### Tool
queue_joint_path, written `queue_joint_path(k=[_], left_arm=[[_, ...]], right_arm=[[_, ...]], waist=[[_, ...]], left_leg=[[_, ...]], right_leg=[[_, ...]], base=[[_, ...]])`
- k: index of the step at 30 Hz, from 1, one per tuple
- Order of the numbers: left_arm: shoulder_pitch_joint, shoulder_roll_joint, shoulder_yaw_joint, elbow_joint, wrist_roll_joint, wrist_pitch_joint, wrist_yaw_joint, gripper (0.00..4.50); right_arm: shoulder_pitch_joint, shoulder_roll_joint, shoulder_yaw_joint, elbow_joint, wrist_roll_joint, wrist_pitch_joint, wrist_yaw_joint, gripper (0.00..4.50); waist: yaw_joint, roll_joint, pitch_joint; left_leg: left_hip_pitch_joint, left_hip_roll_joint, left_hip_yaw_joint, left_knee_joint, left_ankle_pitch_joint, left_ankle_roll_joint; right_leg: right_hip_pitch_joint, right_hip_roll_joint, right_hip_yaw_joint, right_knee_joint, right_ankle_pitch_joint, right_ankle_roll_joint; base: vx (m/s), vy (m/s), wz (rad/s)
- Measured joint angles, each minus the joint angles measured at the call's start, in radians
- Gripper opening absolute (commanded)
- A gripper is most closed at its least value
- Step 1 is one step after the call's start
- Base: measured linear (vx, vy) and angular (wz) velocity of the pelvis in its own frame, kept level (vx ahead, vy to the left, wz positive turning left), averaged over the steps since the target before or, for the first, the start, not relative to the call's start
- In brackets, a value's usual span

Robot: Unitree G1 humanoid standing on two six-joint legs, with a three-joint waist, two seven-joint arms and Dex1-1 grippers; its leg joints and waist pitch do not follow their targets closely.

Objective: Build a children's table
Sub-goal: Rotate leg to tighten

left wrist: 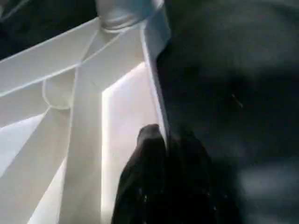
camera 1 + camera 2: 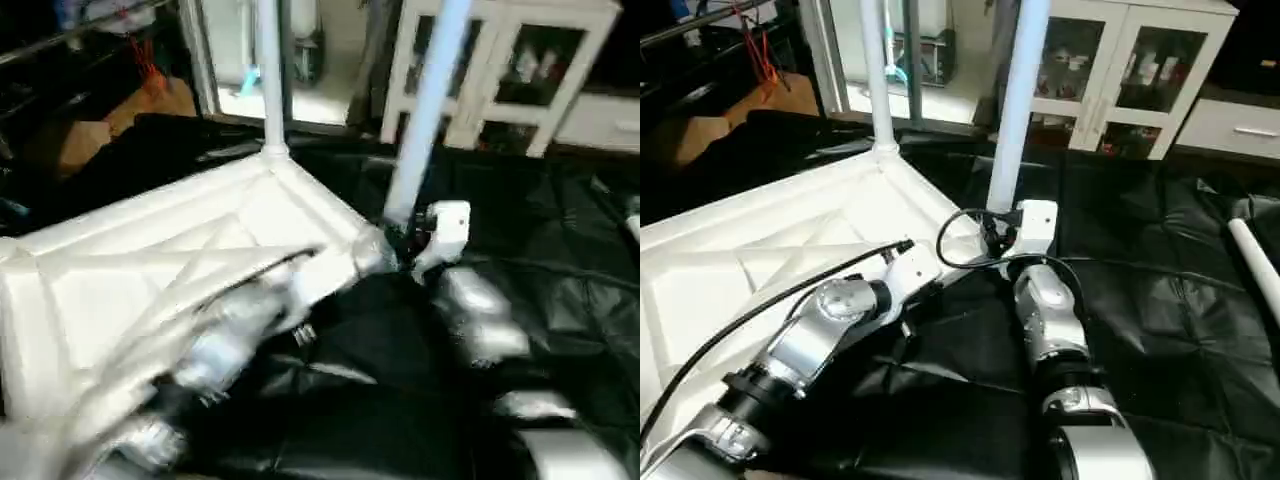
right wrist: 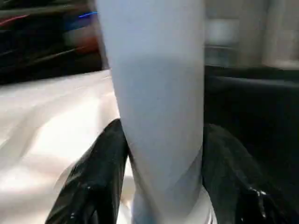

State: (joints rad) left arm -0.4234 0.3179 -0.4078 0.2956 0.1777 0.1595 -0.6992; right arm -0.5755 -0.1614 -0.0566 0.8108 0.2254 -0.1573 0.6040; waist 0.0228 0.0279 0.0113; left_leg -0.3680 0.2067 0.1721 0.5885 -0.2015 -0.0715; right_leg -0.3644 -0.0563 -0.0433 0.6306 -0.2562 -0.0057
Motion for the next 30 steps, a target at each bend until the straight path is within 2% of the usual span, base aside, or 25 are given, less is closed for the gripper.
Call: queue_joint_path(k=[1,3,4,6,9,13,20,22,26,27,30], left_arm=[[0.019,0.038,0.006,-0.017,-0.019,-0.035,-0.036,0.00],[0.032,0.072,0.020,-0.024,-0.037,-0.072,-0.085,0.00],[0.053,0.088,0.030,-0.043,-0.059,-0.084,-0.123,0.00],[0.077,0.114,0.039,-0.083,-0.078,-0.102,-0.172,0.00],[0.096,0.145,0.038,-0.107,-0.104,-0.125,-0.215,0.00],[0.100,0.158,0.038,-0.106,-0.114,-0.140,-0.225,0.00],[0.098,0.172,0.042,-0.094,-0.125,-0.145,-0.231,0.00],[0.099,0.172,0.047,-0.092,-0.125,-0.145,-0.236,0.00],[0.100,0.173,0.052,-0.087,-0.126,-0.146,-0.237,0.00],[0.100,0.174,0.054,-0.085,-0.126,-0.146,-0.237,0.00],[0.100,0.178,0.056,-0.081,-0.126,-0.146,-0.236,0.00]], right_arm=[[0.002,-0.038,0.023,-0.008,0.000,0.001,0.092,2.70],[0.003,-0.066,0.029,-0.014,0.007,0.012,0.194,2.77],[0.004,-0.102,0.034,-0.026,0.031,0.044,0.292,3.06],[0.011,-0.157,0.057,-0.057,0.046,0.088,0.421,3.18],[0.024,-0.188,0.062,-0.092,0.062,0.143,0.528,3.39],[0.028,-0.215,0.063,-0.096,0.088,0.156,0.585,3.39],[0.041,-0.215,0.061,-0.102,0.126,0.179,0.609,2.90],[0.050,-0.200,0.050,-0.109,0.128,0.185,0.608,2.63],[0.061,-0.181,0.044,-0.120,0.131,0.188,0.599,2.44],[0.062,-0.175,0.044,-0.120,0.131,0.188,0.594,2.23],[0.065,-0.155,0.044,-0.120,0.127,0.172,0.564,2.05]], waist=[[0.001,0.001,0.001],[0.006,0.002,0.002],[0.007,0.004,0.003],[0.013,0.003,0.004],[0.019,0.002,0.005],[0.021,0.003,0.007],[0.014,0.003,0.007],[0.013,0.003,0.007],[0.011,0.003,0.008],[0.010,0.003,0.008],[0.005,0.001,0.009]], left_leg=[[0.000,0.000,0.000,-0.001,0.000,0.000],[0.000,0.001,-0.001,-0.001,0.001,0.000],[-0.001,0.001,-0.001,0.001,0.002,0.003],[-0.002,0.000,0.000,0.002,0.002,0.007],[-0.004,0.000,0.000,0.003,0.002,0.008],[-0.004,0.000,0.000,0.003,0.002,0.008],[-0.003,0.000,0.001,0.004,0.003,0.006],[-0.003,0.001,0.001,0.004,0.003,0.006],[-0.003,0.001,0.001,0.004,0.004,0.004],[-0.002,0.001,0.001,0.004,0.004,0.003],[-0.001,0.001,0.001,0.004,0.003,-0.001]], right_leg=[[-0.001,0.000,-0.001,0.000,0.000,0.000],[-0.003,0.001,-0.002,0.001,0.000,0.000],[-0.004,0.000,-0.002,0.001,0.000,0.000],[-0.004,-0.001,-0.002,0.000,0.000,0.000],[-0.005,-0.001,-0.002,0.000,0.000,0.000],[-0.007,-0.001,-0.002,0.002,0.000,0.000],[-0.008,-0.001,-0.001,0.006,-0.001,-0.001],[-0.009,-0.001,-0.001,0.007,-0.001,-0.002],[-0.010,-0.001,-0.001,0.011,-0.002,-0.003],[-0.010,-0.001,0.000,0.012,-0.002,-0.003],[-0.010,-0.001,0.001,0.014,-0.002,-0.003]], base=[[0.000,0.000,0.00],[0.000,0.000,0.00],[0.000,0.000,0.00],[0.000,0.000,0.00],[0.000,0.000,0.00],[0.000,0.000,0.00],[0.000,0.000,0.00],[0.000,0.000,0.00],[0.000,0.000,0.00],[0.000,0.000,0.00],[0.000,0.000,0.00]])
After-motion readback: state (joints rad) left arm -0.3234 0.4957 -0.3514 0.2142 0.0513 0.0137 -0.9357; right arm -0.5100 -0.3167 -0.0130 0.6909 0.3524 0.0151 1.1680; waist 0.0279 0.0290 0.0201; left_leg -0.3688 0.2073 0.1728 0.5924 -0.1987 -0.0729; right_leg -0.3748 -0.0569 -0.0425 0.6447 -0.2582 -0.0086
